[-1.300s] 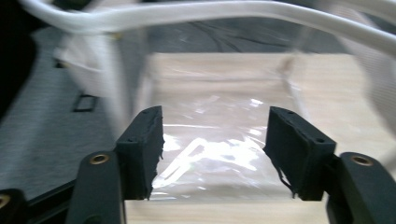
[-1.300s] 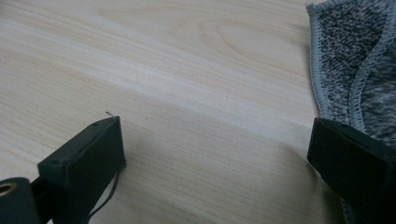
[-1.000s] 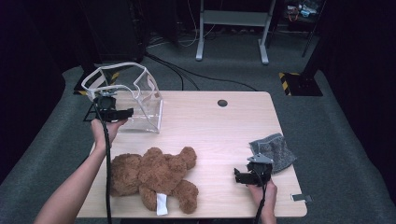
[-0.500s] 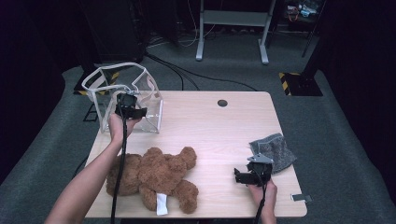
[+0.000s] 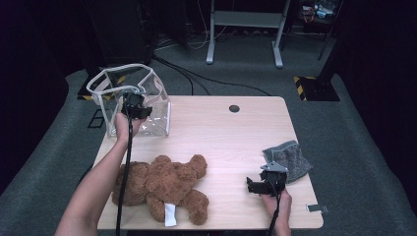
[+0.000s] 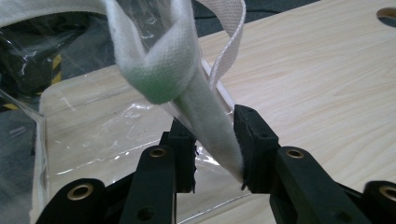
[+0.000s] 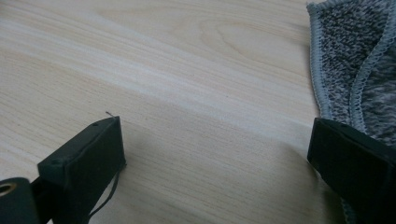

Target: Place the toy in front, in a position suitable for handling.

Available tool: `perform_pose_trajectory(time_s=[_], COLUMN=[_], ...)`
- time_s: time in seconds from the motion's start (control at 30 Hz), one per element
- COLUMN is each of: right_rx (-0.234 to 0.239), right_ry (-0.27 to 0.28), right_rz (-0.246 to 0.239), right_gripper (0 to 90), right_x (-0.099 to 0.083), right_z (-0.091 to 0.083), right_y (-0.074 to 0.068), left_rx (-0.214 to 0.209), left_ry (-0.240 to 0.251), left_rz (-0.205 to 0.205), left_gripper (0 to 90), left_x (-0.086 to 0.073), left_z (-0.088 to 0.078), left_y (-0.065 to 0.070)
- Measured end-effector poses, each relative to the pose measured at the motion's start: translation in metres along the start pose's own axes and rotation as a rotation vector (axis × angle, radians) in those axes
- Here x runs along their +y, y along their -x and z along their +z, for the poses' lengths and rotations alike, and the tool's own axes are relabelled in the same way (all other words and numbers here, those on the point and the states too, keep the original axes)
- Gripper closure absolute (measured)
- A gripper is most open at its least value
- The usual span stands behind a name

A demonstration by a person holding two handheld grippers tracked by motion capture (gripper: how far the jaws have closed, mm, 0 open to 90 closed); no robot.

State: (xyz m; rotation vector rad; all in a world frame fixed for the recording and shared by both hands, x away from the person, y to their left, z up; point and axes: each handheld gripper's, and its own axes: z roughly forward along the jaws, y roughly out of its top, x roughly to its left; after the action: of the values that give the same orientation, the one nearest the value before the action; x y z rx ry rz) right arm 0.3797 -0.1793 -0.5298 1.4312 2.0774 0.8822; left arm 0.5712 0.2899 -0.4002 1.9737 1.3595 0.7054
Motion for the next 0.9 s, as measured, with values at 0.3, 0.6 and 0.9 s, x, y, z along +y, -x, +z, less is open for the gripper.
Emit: perform_pose_trajectory(time_s=[0.3,0.6,0.9], right_rx=[0.001,0.0,0.0], right_ry=[0.0,0.0,0.0], right_rz=[0.001,-0.001,0.0], right_gripper=[3.3,3.2,3.3], right_x=[0.0,0.0,0.0], right_z=[0.0,0.0,0.0], right_y=[0.0,0.0,0.0], left_rx=[0.005,0.006,-0.041], left_ry=[0.001,-0.016,-0.049], left_rz=[0.013,0.0,-0.041], left_gripper=[69.6,66.5,29.8], left_x=[0.007,0.012,0.004], left_z=[0.009,0.011,-0.006], left_y=[-0.004,-0.006,-0.009])
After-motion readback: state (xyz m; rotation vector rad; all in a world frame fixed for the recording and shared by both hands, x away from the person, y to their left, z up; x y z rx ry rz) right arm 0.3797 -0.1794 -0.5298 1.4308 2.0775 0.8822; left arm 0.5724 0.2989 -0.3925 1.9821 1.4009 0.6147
